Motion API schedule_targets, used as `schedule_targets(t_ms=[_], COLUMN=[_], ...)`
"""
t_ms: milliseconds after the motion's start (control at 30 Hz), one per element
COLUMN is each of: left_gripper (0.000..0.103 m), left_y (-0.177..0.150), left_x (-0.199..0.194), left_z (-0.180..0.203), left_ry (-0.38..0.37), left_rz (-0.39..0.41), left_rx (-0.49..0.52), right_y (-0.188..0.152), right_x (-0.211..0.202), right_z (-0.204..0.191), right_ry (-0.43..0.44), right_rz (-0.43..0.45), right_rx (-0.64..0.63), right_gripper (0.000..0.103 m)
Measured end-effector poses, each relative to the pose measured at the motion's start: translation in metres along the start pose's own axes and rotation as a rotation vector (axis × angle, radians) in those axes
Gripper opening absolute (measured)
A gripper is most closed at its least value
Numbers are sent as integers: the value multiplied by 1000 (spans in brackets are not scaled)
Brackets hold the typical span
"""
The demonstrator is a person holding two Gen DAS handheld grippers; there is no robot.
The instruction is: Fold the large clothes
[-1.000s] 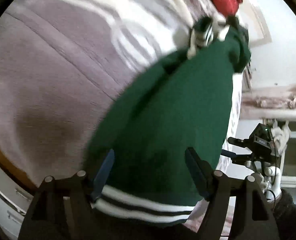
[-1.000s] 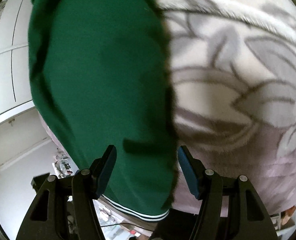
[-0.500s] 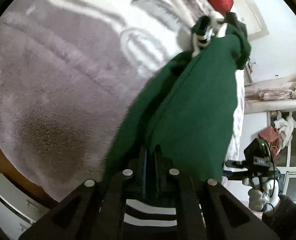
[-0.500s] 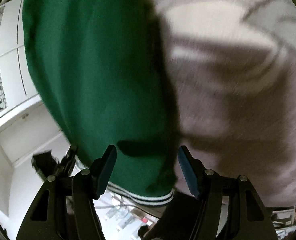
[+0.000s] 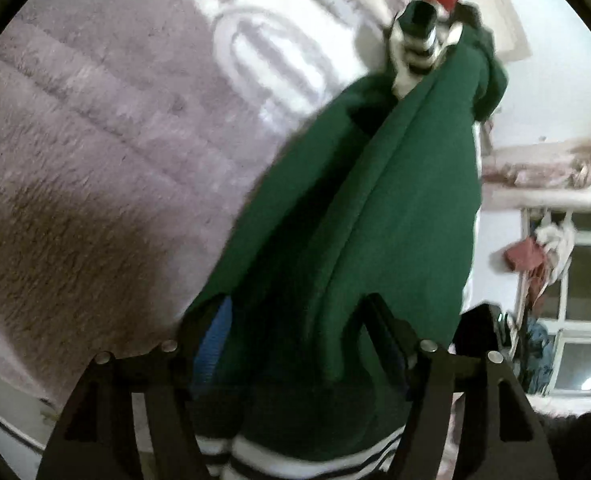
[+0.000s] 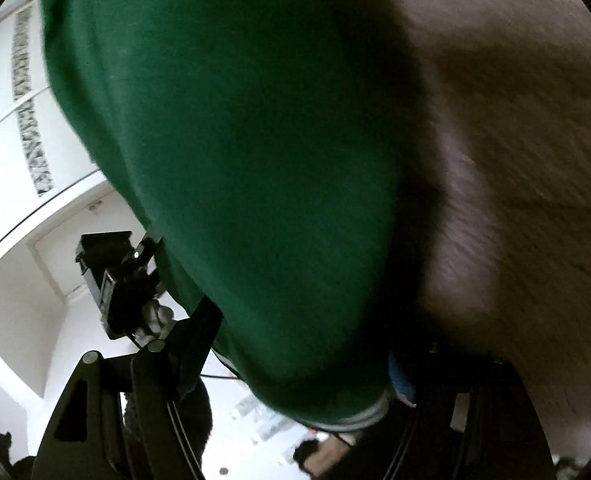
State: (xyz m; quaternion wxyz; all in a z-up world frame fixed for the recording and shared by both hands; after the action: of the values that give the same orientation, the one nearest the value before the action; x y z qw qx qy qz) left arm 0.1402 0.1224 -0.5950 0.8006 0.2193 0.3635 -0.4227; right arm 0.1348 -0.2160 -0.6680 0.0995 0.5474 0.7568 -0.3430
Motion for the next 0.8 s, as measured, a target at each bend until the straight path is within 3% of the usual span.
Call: schedule_targets(t_ms=[33,67,267,400,433,533,600,667,733,800], left_gripper=[42,19,11,12,13,17,30,63,71,72], left_y=[-1,-3,-28,-64,-69,-68,-61,-48,-26,7], left_x=[0,0,-26,-37,-37,-47,-65,-79,-86,-74], left_z=[5,11,22,18,15,21,41,62,86,109], left_ry=[9,20,31,71,73,86,110,104,83,53], left_rz=[12,9,40,-15,-34,-60,-38,-7,40,62], left_rx=[24,49,47,23,-1,-48,1,47,91,130], right_y=[0,-1,-33,-76,-82,-68,-58,-56,-52,-43], right_x=[0,0,-7,-11,-9,-11,-26,-48,-72,-94], right_z=[-4,-5,-23,-15,-10,10,8,1,-7,-11], right_ry=[-6,5,-12,-40,-65,-137,-144,-166,-184,-216], right_rz=[19,29,53,4,1,-17,-12,25,69,126], right_rx=[-32,-25,-47,-49,-40,31,45,4,-34,-44], right_gripper=[34,26,17,17,18,34,38,63,68,68])
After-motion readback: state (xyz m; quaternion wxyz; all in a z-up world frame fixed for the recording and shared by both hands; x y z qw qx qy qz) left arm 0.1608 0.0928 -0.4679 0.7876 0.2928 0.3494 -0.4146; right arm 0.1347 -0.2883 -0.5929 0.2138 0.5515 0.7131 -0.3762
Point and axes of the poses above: each gripper's, at about its wrist camera, not at the fingertips, and x roughly the way its jaws point, z to its right, y to its top, the point moved 3 cm from there along x, roughly the way its jaws point, and after that the axes turned 2 degrees about z, right-handed, at the moved point
